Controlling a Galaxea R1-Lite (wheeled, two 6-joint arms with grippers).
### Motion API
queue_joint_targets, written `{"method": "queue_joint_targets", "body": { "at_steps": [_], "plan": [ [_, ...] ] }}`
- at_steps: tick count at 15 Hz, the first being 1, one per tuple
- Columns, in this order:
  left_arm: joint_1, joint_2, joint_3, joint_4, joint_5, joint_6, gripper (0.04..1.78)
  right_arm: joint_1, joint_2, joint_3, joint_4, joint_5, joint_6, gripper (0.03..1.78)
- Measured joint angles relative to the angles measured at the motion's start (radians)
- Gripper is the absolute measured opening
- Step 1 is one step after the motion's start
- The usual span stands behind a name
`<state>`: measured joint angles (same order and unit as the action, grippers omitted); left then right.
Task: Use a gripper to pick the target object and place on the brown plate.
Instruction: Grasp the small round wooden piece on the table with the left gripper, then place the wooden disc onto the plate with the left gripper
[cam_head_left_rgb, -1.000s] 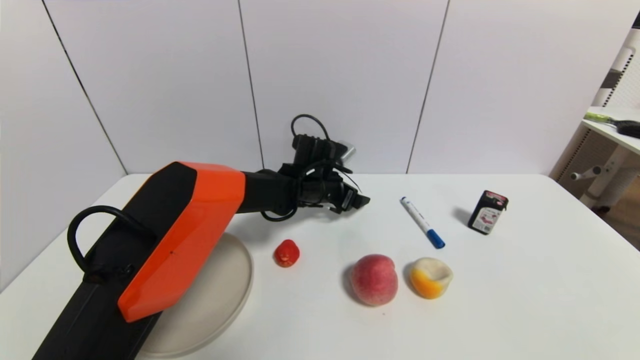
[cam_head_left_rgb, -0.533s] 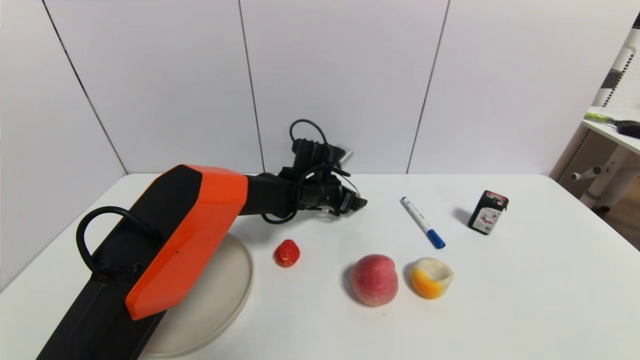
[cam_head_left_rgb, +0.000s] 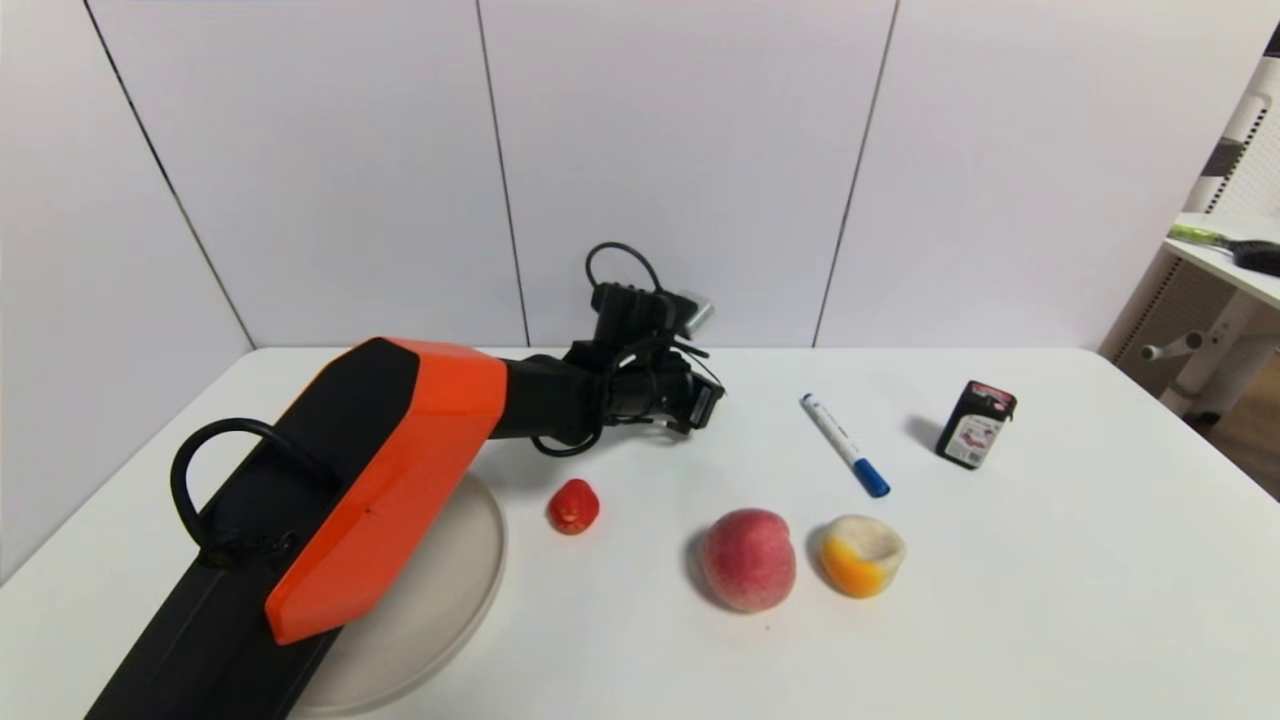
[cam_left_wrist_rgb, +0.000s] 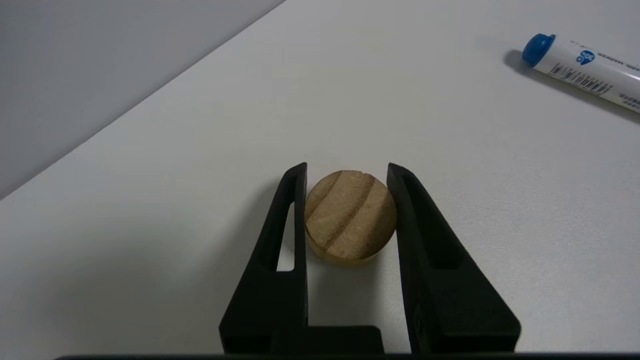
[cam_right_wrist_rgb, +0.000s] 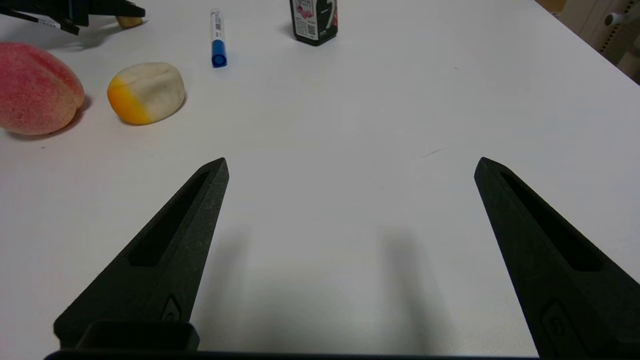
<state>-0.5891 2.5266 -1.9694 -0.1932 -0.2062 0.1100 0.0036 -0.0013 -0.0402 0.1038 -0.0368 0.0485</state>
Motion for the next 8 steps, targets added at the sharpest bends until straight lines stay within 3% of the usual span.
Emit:
{"method": "queue_joint_targets", "body": {
  "at_steps": [8],
  "plan": [
    [0.001,-0.082,0.017,0.016,0.001,0.014,0.52,0.0,0.0,0.0,0.0,0.0,0.0,1.7]
  ]
}}
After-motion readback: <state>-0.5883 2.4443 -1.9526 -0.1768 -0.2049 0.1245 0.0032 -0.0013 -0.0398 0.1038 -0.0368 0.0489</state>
